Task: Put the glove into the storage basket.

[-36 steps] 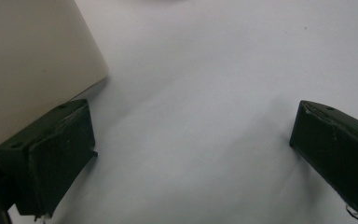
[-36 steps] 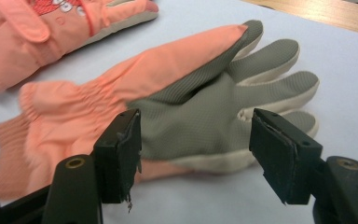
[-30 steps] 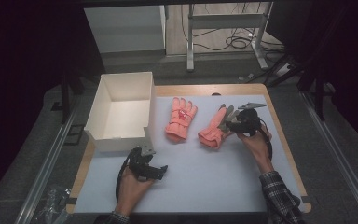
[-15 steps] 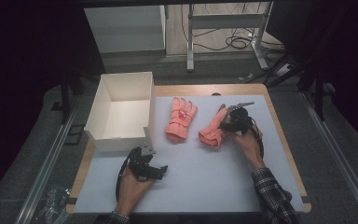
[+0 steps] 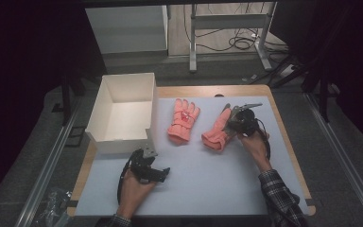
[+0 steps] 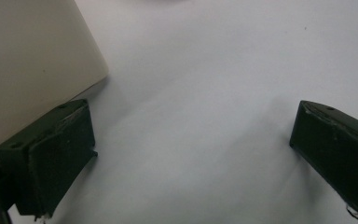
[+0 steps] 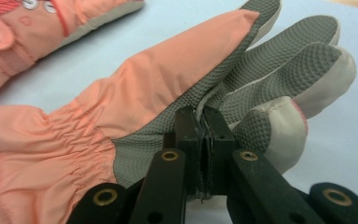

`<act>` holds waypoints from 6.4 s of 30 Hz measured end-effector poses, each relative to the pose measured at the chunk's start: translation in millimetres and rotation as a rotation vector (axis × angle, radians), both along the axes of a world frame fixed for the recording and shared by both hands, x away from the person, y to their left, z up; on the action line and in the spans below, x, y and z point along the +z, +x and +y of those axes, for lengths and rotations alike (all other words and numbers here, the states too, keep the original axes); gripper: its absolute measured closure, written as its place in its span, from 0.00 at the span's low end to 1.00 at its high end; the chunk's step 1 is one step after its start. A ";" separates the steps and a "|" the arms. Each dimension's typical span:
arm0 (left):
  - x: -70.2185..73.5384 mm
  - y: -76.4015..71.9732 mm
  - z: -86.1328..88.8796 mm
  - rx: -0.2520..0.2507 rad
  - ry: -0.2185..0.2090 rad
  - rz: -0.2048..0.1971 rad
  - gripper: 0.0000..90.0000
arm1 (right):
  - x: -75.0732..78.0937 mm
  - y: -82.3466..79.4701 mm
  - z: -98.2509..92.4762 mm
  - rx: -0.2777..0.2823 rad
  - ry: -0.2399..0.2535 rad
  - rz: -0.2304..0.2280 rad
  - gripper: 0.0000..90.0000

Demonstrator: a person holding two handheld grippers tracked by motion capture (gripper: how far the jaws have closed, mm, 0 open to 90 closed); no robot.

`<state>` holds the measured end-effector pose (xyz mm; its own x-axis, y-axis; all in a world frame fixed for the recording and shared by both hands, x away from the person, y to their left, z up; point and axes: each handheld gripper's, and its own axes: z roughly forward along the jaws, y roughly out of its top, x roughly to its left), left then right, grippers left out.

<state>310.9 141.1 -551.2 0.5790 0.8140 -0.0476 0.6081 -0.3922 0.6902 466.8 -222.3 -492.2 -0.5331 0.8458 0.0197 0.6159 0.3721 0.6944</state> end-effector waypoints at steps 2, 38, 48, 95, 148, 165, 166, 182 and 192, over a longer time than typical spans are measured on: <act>-0.1 0.0 -0.1 0.001 -0.002 0.000 0.00 | 3.9 -2.8 -1.7 0.017 0.005 -0.003 0.96; 0.2 0.0 0.4 -0.003 0.005 0.001 0.00 | 1.7 -99.5 17.2 0.450 0.086 0.126 0.95; 0.2 0.0 0.4 -0.003 0.005 0.001 0.00 | 2.8 -97.2 17.2 0.435 0.054 0.054 0.82; 0.1 0.0 0.5 -0.004 0.004 0.001 0.00 | 23.4 34.8 128.9 0.300 0.060 0.009 0.42; 0.1 0.1 0.6 -0.005 0.005 0.000 0.00 | 46.3 22.2 143.8 0.461 0.065 0.129 0.96; 0.0 0.0 0.2 -0.001 0.000 -0.001 0.00 | 82.8 -25.7 108.9 0.505 0.122 0.123 0.95; -0.1 0.0 0.2 0.000 0.000 -0.002 0.00 | 84.6 -28.8 105.4 0.503 0.123 0.125 0.95; 0.0 0.0 0.1 0.000 0.000 -0.002 0.00 | 84.3 -84.9 44.4 0.501 0.102 0.143 0.95; 0.0 -0.1 0.0 0.001 -0.001 0.000 0.00 | 70.2 -115.3 23.6 0.488 0.087 0.161 0.95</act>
<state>310.9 141.1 -551.2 0.5782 0.8144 -0.0489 0.6087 -0.3907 0.6905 351.5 -198.7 -421.9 -0.8495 0.4910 0.1929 0.4866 0.5881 0.6461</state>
